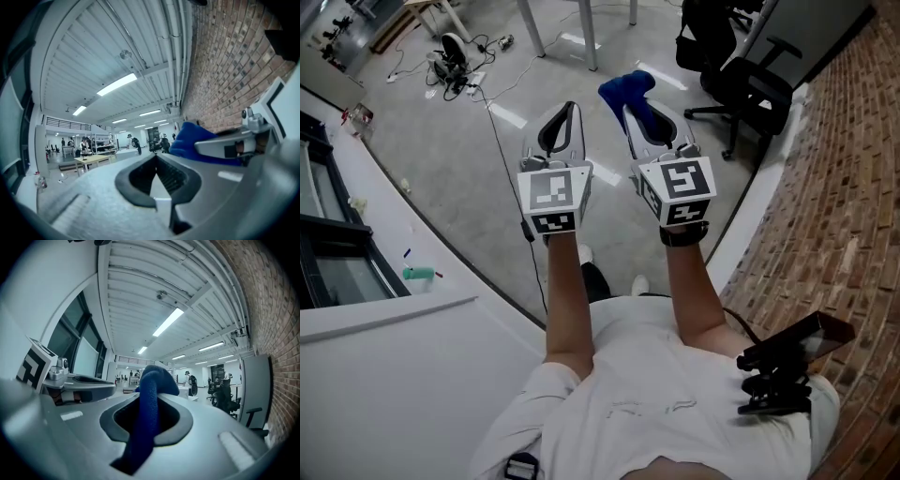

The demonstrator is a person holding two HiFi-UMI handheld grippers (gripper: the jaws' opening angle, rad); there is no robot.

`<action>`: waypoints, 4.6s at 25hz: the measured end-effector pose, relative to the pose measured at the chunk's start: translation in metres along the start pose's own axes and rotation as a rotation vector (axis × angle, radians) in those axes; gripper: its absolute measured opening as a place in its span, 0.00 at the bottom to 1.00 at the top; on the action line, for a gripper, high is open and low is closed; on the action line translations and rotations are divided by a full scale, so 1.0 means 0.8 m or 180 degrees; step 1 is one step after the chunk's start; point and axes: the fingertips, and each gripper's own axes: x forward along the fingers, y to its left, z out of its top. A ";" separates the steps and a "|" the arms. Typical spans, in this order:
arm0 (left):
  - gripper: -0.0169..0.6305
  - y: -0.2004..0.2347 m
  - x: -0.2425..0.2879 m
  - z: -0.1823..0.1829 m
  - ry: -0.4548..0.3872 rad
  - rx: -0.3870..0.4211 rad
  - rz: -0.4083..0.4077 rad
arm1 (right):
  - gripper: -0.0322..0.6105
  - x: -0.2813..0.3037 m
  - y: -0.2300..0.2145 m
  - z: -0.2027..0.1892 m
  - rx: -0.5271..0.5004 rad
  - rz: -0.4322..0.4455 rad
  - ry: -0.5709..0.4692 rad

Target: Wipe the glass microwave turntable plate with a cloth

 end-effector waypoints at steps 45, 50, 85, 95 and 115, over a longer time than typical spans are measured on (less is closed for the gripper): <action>0.03 0.268 0.346 0.055 -0.0820 -0.0020 0.0208 | 0.14 0.417 -0.121 0.059 -0.0023 -0.0112 -0.0363; 0.03 0.242 0.391 0.034 -0.0666 -0.0065 0.0095 | 0.14 0.435 -0.156 0.048 0.0127 -0.0011 -0.0350; 0.03 0.415 0.692 -0.005 -0.0627 -0.0191 -0.0191 | 0.14 0.750 -0.263 0.044 0.0078 -0.0188 -0.0254; 0.03 0.430 0.759 -0.045 -0.0458 -0.0395 -0.0270 | 0.14 0.795 -0.287 0.018 0.0083 -0.0260 -0.0077; 0.03 0.425 1.007 -0.036 -0.0516 -0.0192 0.0042 | 0.14 0.983 -0.478 -0.011 0.0377 0.0158 -0.0169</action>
